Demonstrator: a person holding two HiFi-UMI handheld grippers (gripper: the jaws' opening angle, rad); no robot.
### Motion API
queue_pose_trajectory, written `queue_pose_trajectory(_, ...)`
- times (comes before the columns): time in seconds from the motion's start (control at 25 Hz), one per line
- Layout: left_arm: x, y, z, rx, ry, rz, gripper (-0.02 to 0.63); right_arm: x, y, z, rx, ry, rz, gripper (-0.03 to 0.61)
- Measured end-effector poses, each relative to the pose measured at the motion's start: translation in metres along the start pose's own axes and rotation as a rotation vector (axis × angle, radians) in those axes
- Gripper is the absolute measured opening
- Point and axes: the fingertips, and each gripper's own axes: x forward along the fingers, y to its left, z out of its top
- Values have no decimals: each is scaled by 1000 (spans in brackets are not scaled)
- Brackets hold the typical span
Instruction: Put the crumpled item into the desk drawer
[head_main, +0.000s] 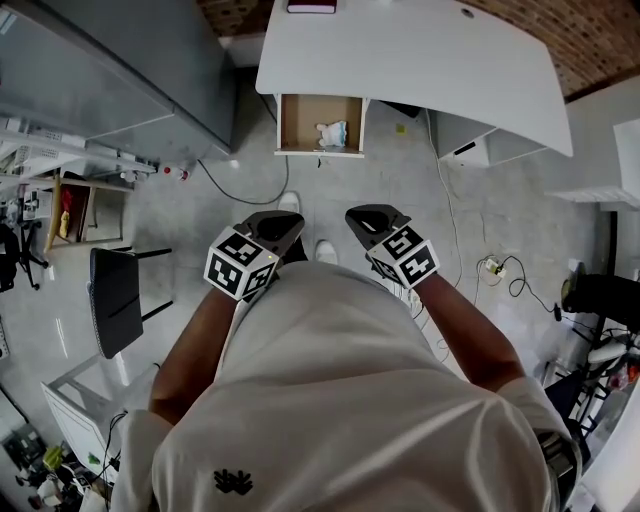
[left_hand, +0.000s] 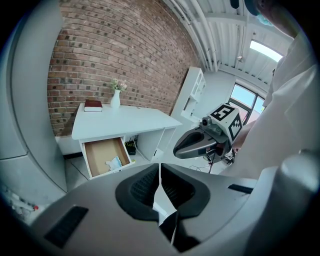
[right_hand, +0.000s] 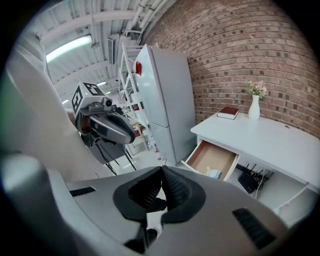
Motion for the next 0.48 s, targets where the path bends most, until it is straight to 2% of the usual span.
queue_pose_trajectory(0.48,11,22,9,-1,13,-20,31,16,-13,-4,34,18,-10,29)
